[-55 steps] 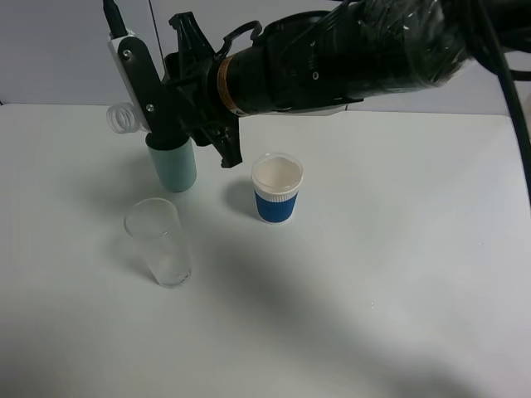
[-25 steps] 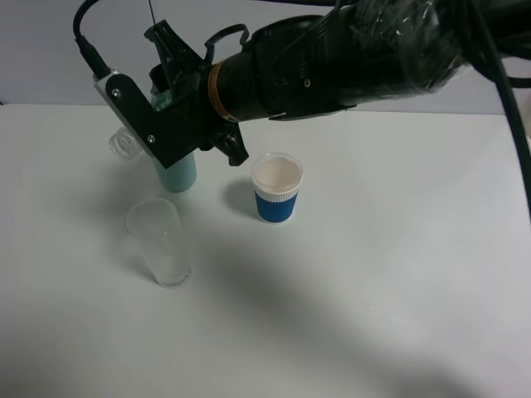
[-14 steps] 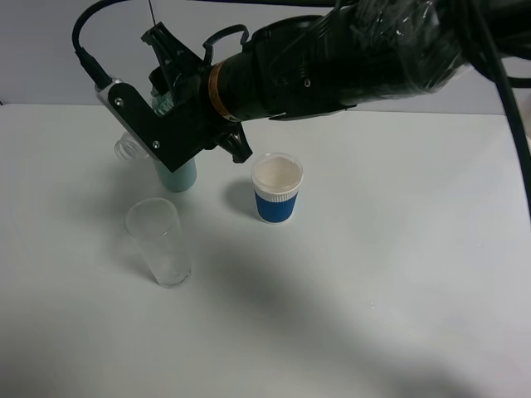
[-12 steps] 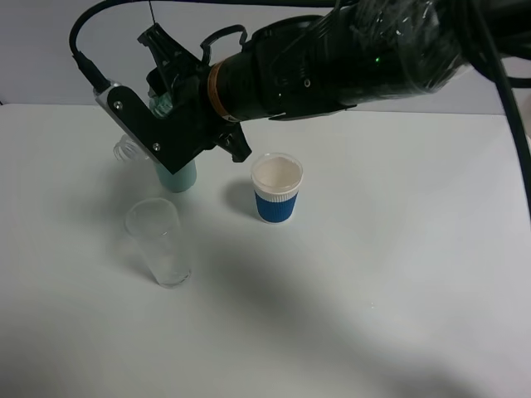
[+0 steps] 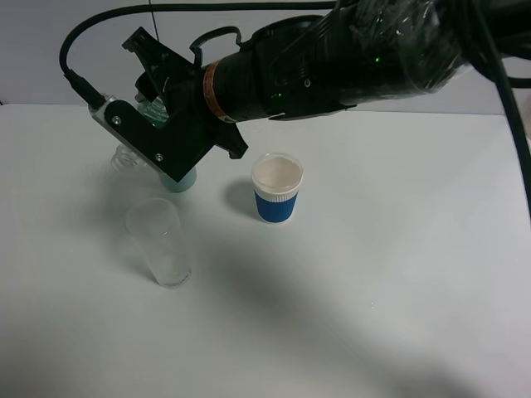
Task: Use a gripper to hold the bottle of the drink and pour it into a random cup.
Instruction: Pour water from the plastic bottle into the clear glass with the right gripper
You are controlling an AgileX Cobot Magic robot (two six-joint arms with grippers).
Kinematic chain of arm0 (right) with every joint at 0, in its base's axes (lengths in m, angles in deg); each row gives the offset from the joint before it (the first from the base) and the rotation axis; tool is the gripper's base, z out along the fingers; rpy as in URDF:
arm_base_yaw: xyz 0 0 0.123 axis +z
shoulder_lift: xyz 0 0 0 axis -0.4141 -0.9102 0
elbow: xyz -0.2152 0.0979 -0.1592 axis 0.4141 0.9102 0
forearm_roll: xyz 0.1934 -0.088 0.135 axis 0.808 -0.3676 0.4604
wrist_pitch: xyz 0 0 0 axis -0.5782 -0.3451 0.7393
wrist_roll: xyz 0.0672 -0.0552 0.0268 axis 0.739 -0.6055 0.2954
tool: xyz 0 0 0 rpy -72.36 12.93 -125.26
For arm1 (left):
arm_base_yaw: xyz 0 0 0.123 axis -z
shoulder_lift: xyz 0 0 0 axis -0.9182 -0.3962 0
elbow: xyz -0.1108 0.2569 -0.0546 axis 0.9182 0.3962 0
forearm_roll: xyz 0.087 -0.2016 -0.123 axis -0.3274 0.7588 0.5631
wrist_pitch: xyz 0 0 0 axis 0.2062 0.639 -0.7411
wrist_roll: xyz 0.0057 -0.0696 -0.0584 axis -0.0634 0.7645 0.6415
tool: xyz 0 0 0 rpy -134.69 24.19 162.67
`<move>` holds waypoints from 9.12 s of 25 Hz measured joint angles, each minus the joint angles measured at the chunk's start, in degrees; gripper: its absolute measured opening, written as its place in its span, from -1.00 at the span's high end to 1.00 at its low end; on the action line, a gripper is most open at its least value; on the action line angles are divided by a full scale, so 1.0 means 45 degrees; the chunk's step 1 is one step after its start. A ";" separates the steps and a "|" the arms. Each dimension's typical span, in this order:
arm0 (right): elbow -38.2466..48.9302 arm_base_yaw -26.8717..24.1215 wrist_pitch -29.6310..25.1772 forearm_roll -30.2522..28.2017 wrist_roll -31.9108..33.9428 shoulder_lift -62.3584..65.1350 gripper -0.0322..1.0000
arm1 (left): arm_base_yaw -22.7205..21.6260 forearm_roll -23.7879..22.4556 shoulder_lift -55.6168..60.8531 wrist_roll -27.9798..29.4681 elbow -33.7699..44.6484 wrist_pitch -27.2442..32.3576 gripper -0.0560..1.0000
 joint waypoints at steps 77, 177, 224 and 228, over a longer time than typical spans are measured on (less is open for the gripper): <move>0.0000 -0.0040 -0.0349 -0.0016 -0.2325 0.0000 -0.12 | 0.0000 0.0014 0.0000 0.0000 0.0000 0.0000 -0.96; 0.0000 0.0396 -0.0396 -0.0016 -0.4545 0.0000 -0.12 | 0.0000 0.0000 0.0000 0.0000 0.0000 0.0000 -0.96; 0.0000 0.0764 -0.0585 -0.0002 -0.6022 0.0191 -0.12 | 0.0000 0.0000 0.0000 0.0000 0.0000 0.0000 -0.96; 0.0000 0.0764 -0.0450 -0.0002 -0.6110 0.0191 -0.12 | 0.0000 0.0000 0.0000 0.0000 0.0000 0.0000 -0.96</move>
